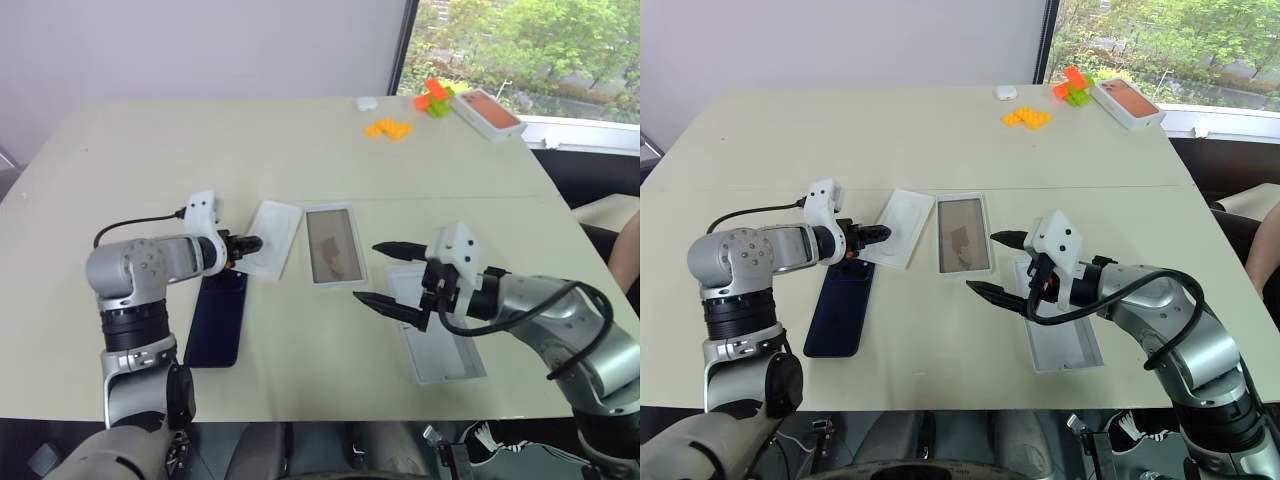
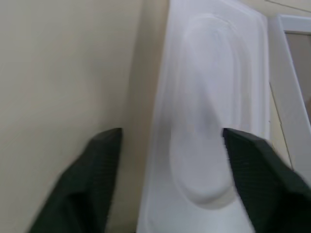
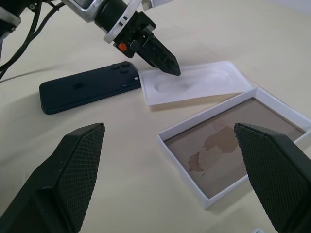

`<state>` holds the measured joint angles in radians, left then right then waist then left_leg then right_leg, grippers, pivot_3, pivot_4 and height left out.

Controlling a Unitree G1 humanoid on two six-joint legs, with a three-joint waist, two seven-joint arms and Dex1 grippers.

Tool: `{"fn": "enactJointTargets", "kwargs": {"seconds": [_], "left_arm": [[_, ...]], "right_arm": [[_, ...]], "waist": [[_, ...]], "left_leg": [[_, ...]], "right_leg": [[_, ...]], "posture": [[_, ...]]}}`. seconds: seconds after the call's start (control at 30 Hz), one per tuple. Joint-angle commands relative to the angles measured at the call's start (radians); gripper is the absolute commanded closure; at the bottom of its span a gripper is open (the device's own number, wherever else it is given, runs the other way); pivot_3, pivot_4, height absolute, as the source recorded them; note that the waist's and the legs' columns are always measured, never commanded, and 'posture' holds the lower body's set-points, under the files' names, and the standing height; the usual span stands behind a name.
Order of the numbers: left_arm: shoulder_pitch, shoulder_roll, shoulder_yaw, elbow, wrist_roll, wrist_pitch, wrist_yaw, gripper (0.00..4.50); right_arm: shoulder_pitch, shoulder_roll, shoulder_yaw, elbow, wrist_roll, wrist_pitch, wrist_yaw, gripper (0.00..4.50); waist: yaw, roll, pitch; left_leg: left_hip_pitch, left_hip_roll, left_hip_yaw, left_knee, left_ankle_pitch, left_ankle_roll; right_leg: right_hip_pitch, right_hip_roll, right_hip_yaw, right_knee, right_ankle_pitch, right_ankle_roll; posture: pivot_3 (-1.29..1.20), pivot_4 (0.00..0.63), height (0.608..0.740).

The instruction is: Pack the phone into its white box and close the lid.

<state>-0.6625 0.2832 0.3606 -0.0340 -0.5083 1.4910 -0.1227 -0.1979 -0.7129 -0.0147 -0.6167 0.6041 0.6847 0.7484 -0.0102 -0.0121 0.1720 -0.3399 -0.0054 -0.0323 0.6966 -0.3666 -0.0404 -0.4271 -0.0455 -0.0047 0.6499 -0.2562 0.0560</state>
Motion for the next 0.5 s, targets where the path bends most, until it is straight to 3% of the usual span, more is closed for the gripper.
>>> {"fn": "enactJointTargets", "kwargs": {"seconds": [0.03,0.1,0.5], "left_arm": [[-0.017,-0.009,0.026,-0.009,0.003,0.017,0.0,3.35],[-0.017,-0.011,0.032,-0.012,0.006,0.021,0.0,4.4],[-0.025,-0.076,0.172,-0.024,-0.009,0.023,0.005,4.46]], "right_arm": [[-0.01,0.012,0.001,-0.053,0.018,-0.006,-0.011,0.0],[-0.014,0.017,0.006,-0.056,0.02,-0.004,-0.015,0.0],[-0.031,0.03,0.02,-0.062,0.035,0.008,-0.027,0.0]], "waist": [[0.0,0.0,0.0],[0.001,0.0,0.0],[-0.001,-0.001,0.0]], "left_leg": [[0.0,0.0,0.0,0.0,0.0,0.0],[0.0,0.0,0.0,0.0,0.0,0.0],[0.0,0.0,0.0,0.0,0.001,-0.001]], "right_leg": [[0.0,0.0,0.0,0.0,0.0,0.0],[0.0,0.0,0.0,-0.001,0.0,0.0],[0.0,0.0,0.0,0.0,0.0,0.001]], "posture": [[0.0,0.15,0.74],[0.0,0.15,0.74],[0.0,0.15,0.74]]}}
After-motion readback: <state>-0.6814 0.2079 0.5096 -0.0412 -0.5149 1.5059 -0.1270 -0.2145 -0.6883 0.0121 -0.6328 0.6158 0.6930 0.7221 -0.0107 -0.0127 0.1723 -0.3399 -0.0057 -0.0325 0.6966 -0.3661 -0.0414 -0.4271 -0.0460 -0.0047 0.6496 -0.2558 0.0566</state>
